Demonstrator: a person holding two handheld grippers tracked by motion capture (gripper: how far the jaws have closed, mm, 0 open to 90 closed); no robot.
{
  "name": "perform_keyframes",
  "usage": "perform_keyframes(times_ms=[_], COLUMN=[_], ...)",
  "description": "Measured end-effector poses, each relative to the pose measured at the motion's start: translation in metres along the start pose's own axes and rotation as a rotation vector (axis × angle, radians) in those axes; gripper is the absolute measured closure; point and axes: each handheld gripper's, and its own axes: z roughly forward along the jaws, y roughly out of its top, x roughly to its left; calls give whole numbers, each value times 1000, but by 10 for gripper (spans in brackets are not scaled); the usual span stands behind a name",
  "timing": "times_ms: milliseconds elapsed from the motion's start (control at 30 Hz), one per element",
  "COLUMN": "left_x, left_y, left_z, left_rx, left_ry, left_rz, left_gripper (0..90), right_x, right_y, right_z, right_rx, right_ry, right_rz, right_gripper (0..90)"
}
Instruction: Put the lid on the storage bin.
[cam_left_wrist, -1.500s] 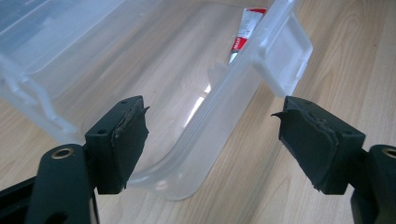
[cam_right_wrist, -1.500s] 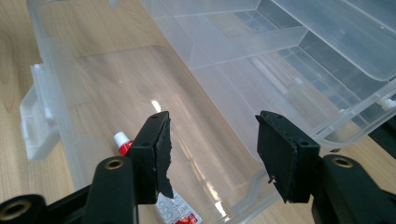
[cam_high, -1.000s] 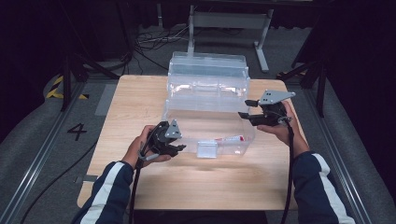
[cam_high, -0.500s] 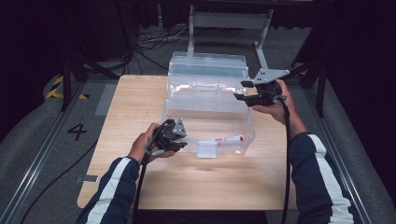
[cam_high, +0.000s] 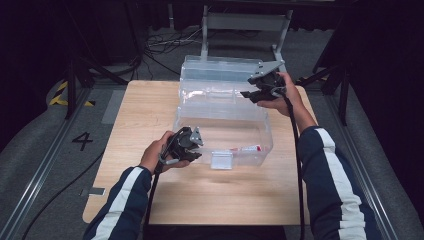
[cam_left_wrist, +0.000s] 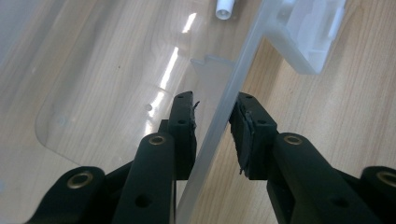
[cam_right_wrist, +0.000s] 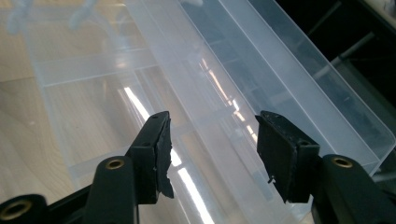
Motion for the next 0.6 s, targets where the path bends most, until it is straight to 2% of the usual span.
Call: perform_keyframes(times_ms=[133, 167, 267, 400, 433, 500, 600], left_x=[0, 0, -1, 0, 0, 0, 0], left_y=[1, 1, 2, 3, 3, 3, 3], left_z=[1, 2, 4, 4, 4, 4, 4], left_rx=[9, 15, 35, 40, 40, 41, 48], left_ry=[1, 3, 8, 7, 6, 4, 3], left_rz=[9, 4, 12, 17, 18, 18, 18], left_gripper=[704, 701, 690, 692, 694, 696, 700], right_x=[-4, -5, -9, -12, -13, -12, -8], right_y=[3, 4, 4, 5, 5, 6, 11], right_z=[8, 9, 16, 20, 22, 25, 26], right_rx=[29, 37, 53, 75, 85, 103, 117], right_ry=[3, 2, 25, 30, 51, 75, 83], right_rz=[6, -8, 10, 13, 12, 4, -36], right_gripper=[465, 475, 509, 540, 558, 613, 683])
